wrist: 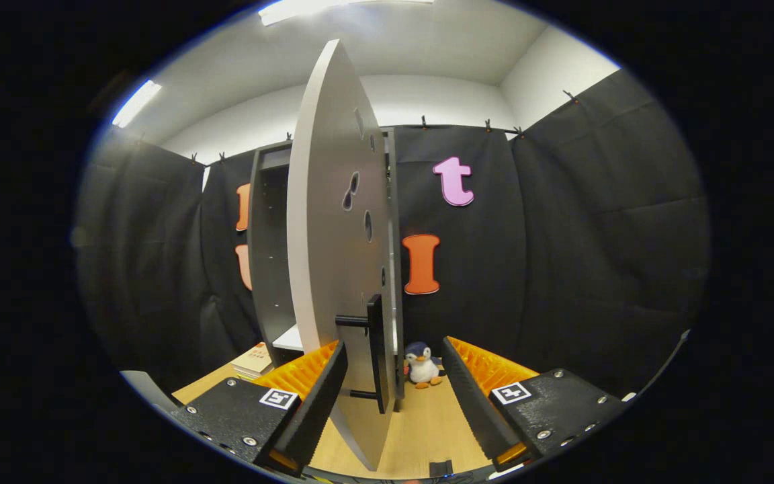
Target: Open the shoe cabinet door, grab the shoes and put them into the shoe cabinet, then close the shoe cabinet door.
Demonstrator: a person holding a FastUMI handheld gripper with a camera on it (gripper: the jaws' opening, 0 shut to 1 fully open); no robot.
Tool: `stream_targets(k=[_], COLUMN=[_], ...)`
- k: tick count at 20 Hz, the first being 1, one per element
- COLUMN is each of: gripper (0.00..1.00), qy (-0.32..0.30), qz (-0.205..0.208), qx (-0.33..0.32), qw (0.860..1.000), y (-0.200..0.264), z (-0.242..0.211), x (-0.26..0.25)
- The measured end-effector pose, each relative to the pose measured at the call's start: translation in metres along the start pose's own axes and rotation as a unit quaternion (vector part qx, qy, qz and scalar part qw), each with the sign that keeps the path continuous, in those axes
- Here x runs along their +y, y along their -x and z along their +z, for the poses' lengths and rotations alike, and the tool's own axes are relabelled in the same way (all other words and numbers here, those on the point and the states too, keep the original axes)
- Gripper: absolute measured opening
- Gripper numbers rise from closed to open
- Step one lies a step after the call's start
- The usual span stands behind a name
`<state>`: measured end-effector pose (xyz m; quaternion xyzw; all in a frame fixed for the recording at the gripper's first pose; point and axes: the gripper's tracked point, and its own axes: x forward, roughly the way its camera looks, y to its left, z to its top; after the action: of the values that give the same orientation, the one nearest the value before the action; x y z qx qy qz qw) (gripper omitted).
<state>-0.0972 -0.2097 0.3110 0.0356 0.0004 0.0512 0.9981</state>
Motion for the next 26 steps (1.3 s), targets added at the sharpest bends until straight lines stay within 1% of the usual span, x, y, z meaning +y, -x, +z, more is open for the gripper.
stream_targets(k=[4, 13, 17, 21, 26], gripper=[0.9, 0.9, 0.92, 0.95, 0.96], qy=[-0.007, -0.019, -0.012, -0.008, 0.002], qz=[0.05, 0.116, 0.119, 0.139, 0.151], qx=[-0.004, -0.029, -0.025, -0.025, -0.023], qw=[0.999, 0.993, 0.992, 0.99, 0.988], y=[-0.012, -0.058, -0.089, -0.117, -0.143], z=[-0.003, 0.003, 0.0, 0.0, -0.003], x=[0.047, 0.135, 0.16, 0.193, 0.212])
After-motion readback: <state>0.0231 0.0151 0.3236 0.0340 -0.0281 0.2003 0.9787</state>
